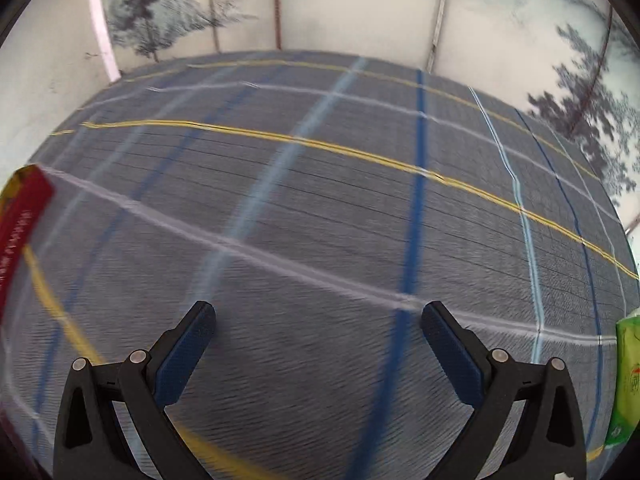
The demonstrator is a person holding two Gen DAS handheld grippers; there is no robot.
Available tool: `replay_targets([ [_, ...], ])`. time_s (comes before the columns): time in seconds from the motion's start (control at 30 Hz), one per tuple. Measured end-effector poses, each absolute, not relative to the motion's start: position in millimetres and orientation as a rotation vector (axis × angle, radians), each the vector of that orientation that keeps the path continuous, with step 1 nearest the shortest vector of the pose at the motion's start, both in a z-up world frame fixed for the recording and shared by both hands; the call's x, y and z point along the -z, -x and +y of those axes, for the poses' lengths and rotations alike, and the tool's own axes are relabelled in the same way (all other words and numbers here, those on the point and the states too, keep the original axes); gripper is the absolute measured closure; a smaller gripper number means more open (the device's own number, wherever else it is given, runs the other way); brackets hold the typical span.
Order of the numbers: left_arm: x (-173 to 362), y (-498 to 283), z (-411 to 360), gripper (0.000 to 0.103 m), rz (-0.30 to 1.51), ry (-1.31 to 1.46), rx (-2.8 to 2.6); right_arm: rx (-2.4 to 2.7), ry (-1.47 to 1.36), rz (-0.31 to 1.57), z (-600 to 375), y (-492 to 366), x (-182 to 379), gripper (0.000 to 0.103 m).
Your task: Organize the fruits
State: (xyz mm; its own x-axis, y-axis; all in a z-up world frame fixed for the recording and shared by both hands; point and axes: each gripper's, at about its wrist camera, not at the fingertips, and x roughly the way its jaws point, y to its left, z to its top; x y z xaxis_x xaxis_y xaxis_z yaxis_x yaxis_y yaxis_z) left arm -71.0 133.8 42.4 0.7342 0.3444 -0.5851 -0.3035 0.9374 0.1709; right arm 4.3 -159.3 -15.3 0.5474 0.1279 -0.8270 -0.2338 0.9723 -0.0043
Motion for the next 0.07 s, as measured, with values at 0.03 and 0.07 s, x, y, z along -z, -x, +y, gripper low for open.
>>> replay_targets([
  [0.03,-42.6,69.0,133.0,0.000,0.660,-0.069,-0.362,-0.200,0.122,0.971,-165.6,-10.4,16.4,0.001],
  [0.07,-42.6,66.4,132.5,0.000,0.671,-0.069,-0.364,-0.202,0.121,0.969,-168.8,-13.2,15.8,0.001],
])
